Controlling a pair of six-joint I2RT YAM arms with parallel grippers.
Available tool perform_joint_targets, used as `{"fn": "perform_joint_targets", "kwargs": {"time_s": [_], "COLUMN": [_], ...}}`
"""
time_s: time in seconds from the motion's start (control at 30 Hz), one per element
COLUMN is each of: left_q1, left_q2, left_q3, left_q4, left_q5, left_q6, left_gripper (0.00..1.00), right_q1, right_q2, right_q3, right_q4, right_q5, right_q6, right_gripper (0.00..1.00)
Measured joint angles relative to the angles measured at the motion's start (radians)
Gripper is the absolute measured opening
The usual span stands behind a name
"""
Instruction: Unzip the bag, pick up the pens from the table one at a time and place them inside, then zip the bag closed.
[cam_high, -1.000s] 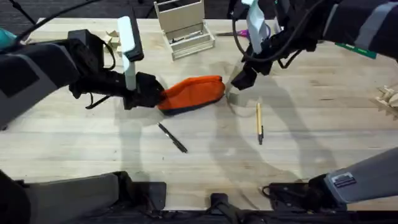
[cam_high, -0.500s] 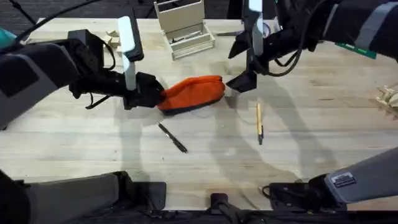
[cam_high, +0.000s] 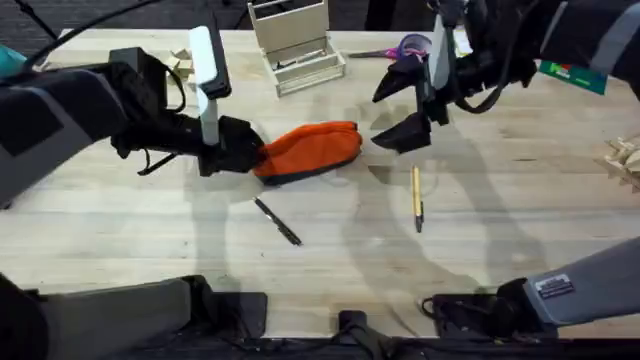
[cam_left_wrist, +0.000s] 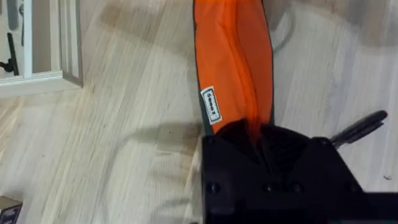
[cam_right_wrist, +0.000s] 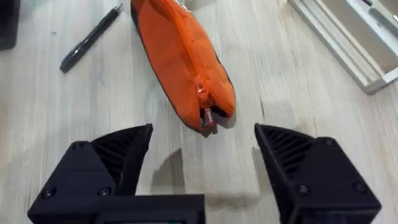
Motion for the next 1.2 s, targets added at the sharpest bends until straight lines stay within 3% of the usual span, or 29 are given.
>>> {"fn": "perform_joint_targets", "kwargs": {"time_s": [0.63, 0.83, 1.07, 1.1, 1.2], "left_q1": [0.0, 0.0, 0.0, 0.0, 0.0], "left_q2": [0.0, 0.0, 0.0, 0.0, 0.0], "left_q3": [0.0, 0.0, 0.0, 0.0, 0.0], "left_q4": [0.0, 0.0, 0.0, 0.0, 0.0], "left_q5": [0.0, 0.0, 0.0, 0.0, 0.0], "left_q6": [0.0, 0.0, 0.0, 0.0, 0.0], "left_gripper": [0.042, 0.042, 0.042, 0.042, 0.042], "right_q1": [0.068, 0.086, 0.11, 0.117, 0.117], "right_q2": [0.0, 0.0, 0.028, 0.058, 0.058], "right_q3": [0.0, 0.0, 0.0, 0.0, 0.0], "right_q4": [0.002, 0.04, 0.066, 0.074, 0.076], "right_q5": [0.018, 0.024, 0.04, 0.047, 0.049], "right_q6": [-0.022, -0.023, -0.023, -0.026, -0.027], "right_gripper": [0.997, 0.935, 0.936, 0.831, 0.767]}}
